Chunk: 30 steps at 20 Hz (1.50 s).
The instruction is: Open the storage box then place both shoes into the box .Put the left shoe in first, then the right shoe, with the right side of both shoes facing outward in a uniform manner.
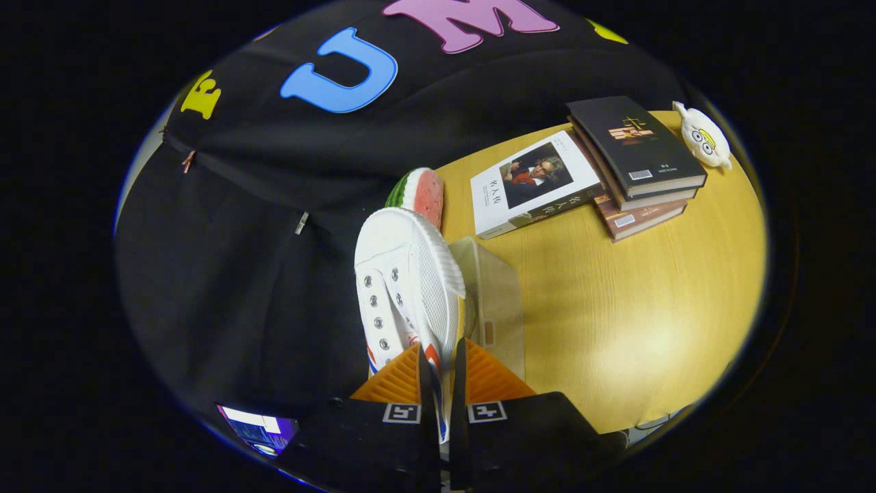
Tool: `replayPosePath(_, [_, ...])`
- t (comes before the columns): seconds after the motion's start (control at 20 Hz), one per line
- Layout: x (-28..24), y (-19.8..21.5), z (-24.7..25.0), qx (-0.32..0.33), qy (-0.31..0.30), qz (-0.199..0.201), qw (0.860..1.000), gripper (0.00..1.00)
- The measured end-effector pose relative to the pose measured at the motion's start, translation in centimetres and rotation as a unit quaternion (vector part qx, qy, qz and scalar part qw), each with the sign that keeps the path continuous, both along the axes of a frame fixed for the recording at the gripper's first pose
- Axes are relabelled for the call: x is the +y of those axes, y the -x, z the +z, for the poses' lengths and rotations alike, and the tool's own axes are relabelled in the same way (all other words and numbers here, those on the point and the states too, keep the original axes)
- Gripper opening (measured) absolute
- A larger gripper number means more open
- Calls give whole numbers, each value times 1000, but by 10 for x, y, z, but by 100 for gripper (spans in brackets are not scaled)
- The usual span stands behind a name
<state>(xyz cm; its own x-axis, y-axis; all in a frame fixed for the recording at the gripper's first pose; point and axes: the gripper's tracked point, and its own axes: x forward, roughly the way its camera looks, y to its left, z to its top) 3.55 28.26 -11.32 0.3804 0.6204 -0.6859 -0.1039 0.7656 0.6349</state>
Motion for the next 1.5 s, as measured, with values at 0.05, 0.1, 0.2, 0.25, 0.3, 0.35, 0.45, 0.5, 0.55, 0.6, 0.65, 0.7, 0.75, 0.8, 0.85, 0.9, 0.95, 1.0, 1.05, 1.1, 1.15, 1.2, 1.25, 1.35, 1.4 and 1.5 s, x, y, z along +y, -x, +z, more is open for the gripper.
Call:
replayPosePath(0.05, [10,1,-5,2,4,1,1000,10])
replayPosePath(0.1, [18,2,-8,4,8,1,1000,10])
replayPosePath(0.2, [29,1,-17,3,21,7,1000,10])
replayPosePath(0.25, [33,1,-22,4,31,9,999,10])
replayPosePath(0.3, [34,1,-27,6,40,9,999,10])
replayPosePath(0.35, [37,2,-30,10,43,11,999,11])
replayPosePath(0.45, [51,3,-9,10,-7,5,1000,46])
replayPosePath(0.5, [54,-2,7,-5,-26,-7,1000,73])
replayPosePath(0.55, [47,-9,8,-20,-28,-17,999,100])
replayPosePath(0.6, [39,-15,15,-38,-21,-23,999,99])
replayPosePath(0.65, [30,-18,25,-59,-14,-28,998,99])
replayPosePath(0.7, [20,-22,35,-82,-6,-33,996,99])
replayPosePath(0.75, [8,-25,46,-108,4,-42,993,99])
replayPosePath(0.8, [-6,-30,58,-136,14,-51,989,98])
replayPosePath(0.85, [-25,-36,76,-167,26,-63,984,99])
replayPosePath(0.9, [-41,-41,89,-197,38,-76,977,99])
replayPosePath(0.95, [-57,-44,101,-226,51,-88,969,99])
replayPosePath(1.0, [-75,-47,115,-253,64,-101,960,99])
replayPosePath(1.05, [-92,-49,125,-276,76,-116,951,99])
replayPosePath(1.1, [-110,-50,137,-297,85,-128,942,98])
replayPosePath(1.15, [-127,-50,149,-319,91,-139,933,98])
replayPosePath(1.2, [-145,-51,160,-339,100,-149,923,98])
replayPosePath(1.25, [-163,-54,172,-365,108,-161,911,98])
replayPosePath(1.35, [-195,-55,189,-408,131,-173,887,98])
replayPosePath(1.4, [-211,-55,194,-426,146,-176,875,98])
replayPosePath(1.5, [-236,-54,198,-451,172,-178,857,98])
